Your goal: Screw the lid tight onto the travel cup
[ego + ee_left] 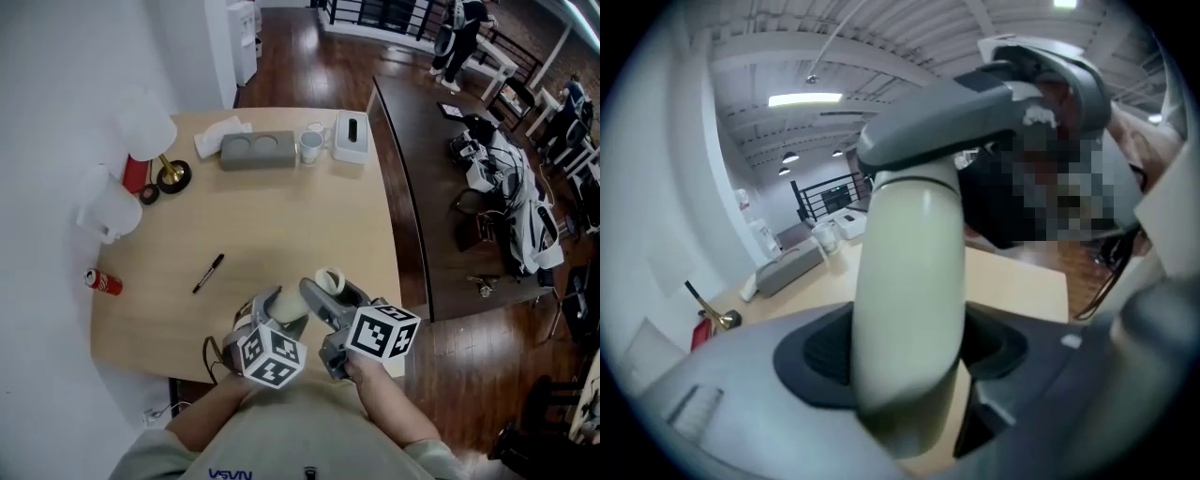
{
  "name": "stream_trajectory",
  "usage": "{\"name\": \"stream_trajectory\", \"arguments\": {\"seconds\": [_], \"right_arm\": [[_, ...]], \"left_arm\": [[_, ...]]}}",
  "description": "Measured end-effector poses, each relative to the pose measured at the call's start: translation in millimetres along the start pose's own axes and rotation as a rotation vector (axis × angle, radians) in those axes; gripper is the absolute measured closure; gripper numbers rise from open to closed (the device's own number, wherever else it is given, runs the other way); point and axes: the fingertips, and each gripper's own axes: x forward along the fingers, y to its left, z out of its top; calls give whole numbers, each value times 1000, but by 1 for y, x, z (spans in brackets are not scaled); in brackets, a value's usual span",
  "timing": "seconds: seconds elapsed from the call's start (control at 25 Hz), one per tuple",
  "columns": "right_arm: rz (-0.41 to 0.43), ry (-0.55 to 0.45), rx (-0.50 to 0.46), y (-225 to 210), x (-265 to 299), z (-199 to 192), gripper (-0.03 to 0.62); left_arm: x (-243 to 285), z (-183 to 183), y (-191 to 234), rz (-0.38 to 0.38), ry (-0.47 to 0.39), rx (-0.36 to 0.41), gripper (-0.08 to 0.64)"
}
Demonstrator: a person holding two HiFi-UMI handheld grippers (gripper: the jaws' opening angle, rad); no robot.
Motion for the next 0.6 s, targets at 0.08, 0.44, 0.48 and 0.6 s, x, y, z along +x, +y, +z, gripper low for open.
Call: {"name": "stream_trajectory", "arguments": {"seconds": [0.08, 0.44, 0.48, 0.6], "right_arm": [[16, 3, -17, 2, -2, 0, 296], [354, 63, -250, 55, -47, 9, 293], [404, 78, -299, 63, -55, 7, 293], [522, 103, -404, 81, -75, 7, 293]], "left_arm": [[-1, 1, -9, -83, -7, -51, 238], [-50, 21, -36, -604, -127, -194, 238], [-61, 24, -42, -696, -147, -208, 238], [-96, 37, -59, -953, -212, -207, 238]]}}
